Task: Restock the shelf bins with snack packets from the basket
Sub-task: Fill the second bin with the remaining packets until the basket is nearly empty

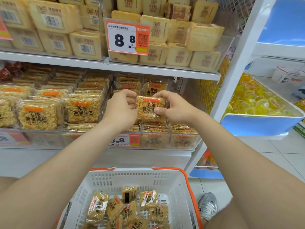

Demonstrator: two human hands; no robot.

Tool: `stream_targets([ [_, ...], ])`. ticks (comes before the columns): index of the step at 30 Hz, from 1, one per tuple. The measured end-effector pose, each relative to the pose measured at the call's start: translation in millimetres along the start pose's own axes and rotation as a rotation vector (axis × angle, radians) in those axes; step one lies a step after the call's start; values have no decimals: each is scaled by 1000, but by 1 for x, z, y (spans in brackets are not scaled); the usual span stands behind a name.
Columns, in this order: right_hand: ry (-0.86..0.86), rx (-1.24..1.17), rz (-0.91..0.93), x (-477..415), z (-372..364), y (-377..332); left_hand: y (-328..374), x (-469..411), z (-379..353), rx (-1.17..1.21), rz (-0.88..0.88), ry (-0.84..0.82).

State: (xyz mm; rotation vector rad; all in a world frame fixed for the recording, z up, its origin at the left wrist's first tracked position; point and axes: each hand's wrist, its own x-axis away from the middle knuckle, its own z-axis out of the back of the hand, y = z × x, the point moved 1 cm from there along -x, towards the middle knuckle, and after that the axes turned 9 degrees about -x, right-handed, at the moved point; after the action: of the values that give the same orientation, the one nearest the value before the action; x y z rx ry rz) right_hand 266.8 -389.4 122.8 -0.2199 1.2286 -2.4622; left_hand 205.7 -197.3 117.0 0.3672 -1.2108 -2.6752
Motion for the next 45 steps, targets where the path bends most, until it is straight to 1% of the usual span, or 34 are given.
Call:
stream_targets([
  [2,38,-7,-6,-6,3,5,0,0,-1,-59,-32,-32],
  [3,84,-13,-11,-11,4,8,0,0,-2,-119,-64,-52],
  [6,299,-21,-54,-26,8,21,0,-1,-5,-380,-185,-111],
  [8,414,-32,-64,-32,9,21,-2,0,-6,-592,-229,-150],
  [9,450,-25,-60,-36,9,22,-3,0,-8,-692,-243,-171],
  [11,465,-2,-83,-45,6,21,-8,0,-10,-840,-263,-231],
  [14,409,73,-149,-57,-4,24,-11,-1,-13,-926,-264,-299],
  [15,434,89,-158,-60,-8,24,-11,-2,-13,-943,-272,-298],
  [18,598,69,-169,-66,-12,26,-11,-2,-12,-983,-302,-275],
  [19,629,69,-155,-67,-14,26,-12,-2,-12,-985,-306,-273],
  [23,582,204,-21,-68,-24,30,-15,-2,-11,-969,-326,-268],
  [28,476,318,-14,-63,-19,32,-19,-1,-12,-949,-361,-246],
  [30,431,418,-42,-57,-19,33,-20,0,-12,-933,-378,-224],
  [33,452,634,-27,-43,-26,27,-19,4,-9,-874,-393,-193],
  [35,507,681,49,-33,-32,17,-18,9,-7,-828,-405,-153],
  [37,527,645,158,-21,-36,5,-15,16,-2,-791,-425,-87],
  [39,479,522,253,-7,-41,-6,-12,26,5,-753,-460,-35],
  [40,437,452,270,2,-43,-12,-9,32,9,-730,-467,-32],
  [41,398,382,282,11,-46,-16,-8,38,12,-716,-454,-49],
  [43,298,293,313,28,-51,-23,-7,49,17,-750,-388,-135],
  [45,154,320,353,43,-62,-26,-15,58,16,-868,-362,-263],
])
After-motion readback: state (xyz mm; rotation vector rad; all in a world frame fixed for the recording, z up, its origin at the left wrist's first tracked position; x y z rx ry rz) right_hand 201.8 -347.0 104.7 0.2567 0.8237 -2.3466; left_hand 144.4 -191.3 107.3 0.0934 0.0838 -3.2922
